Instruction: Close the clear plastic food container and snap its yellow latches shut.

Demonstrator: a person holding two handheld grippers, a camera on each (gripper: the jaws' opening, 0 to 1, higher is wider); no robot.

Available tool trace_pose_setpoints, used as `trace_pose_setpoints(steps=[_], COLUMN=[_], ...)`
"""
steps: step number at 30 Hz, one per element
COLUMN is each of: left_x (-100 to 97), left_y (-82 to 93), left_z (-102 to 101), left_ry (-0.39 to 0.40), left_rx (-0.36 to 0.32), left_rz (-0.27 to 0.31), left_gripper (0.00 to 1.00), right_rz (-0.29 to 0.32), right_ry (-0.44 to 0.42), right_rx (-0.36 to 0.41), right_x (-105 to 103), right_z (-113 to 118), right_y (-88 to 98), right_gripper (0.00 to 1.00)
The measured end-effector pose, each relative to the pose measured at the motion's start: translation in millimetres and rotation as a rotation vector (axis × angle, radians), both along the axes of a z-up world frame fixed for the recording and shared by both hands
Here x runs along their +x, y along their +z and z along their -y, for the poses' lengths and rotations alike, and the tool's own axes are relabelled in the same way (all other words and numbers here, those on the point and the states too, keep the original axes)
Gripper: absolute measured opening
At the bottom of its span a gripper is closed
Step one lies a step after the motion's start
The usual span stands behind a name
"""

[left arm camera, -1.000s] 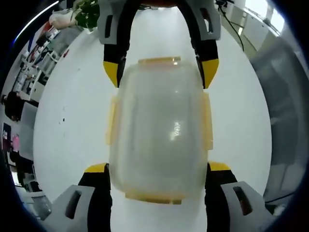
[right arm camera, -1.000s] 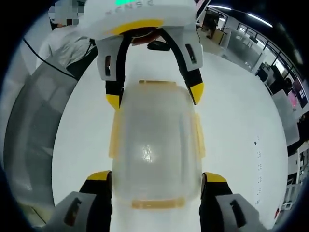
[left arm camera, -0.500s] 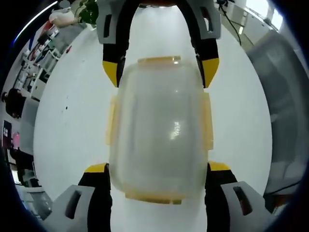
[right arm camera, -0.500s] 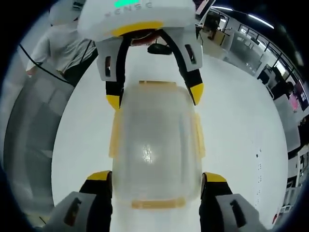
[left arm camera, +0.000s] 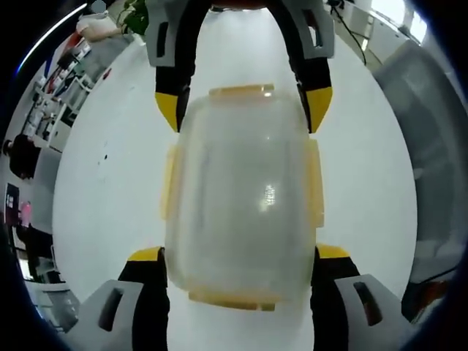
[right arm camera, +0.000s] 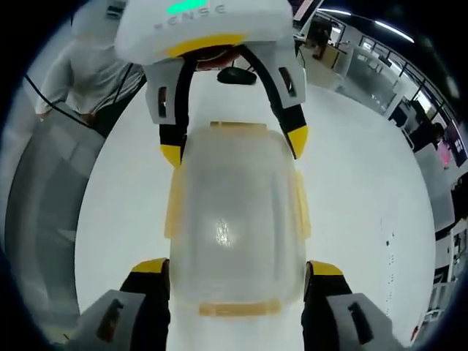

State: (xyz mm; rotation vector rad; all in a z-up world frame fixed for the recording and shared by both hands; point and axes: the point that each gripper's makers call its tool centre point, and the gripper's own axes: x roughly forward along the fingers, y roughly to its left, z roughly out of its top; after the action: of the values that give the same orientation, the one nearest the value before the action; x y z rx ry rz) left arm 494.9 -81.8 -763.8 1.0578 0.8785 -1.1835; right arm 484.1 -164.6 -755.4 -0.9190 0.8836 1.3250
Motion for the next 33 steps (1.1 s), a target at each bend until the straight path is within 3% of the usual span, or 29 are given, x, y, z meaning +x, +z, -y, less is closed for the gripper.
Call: trace_pose_setpoints(steps=[15, 33], left_x=[14.1, 16.7], left_y=[-0.6, 3.7], left_z=[0, 2], left_ry=[-0.009, 0.021], left_rx=[-0.004, -0.020], left_rz=[0.009, 0.026], left_gripper=[0.79, 0.82], right_rz=[-0.001, 0.024], right_ry=[-0.013, -0.012], right_rx=[0.010, 0.014], right_x=[13, 11], right_z=[0, 2], right_y=[0.8, 4.6], right_gripper=[0.74, 0.78])
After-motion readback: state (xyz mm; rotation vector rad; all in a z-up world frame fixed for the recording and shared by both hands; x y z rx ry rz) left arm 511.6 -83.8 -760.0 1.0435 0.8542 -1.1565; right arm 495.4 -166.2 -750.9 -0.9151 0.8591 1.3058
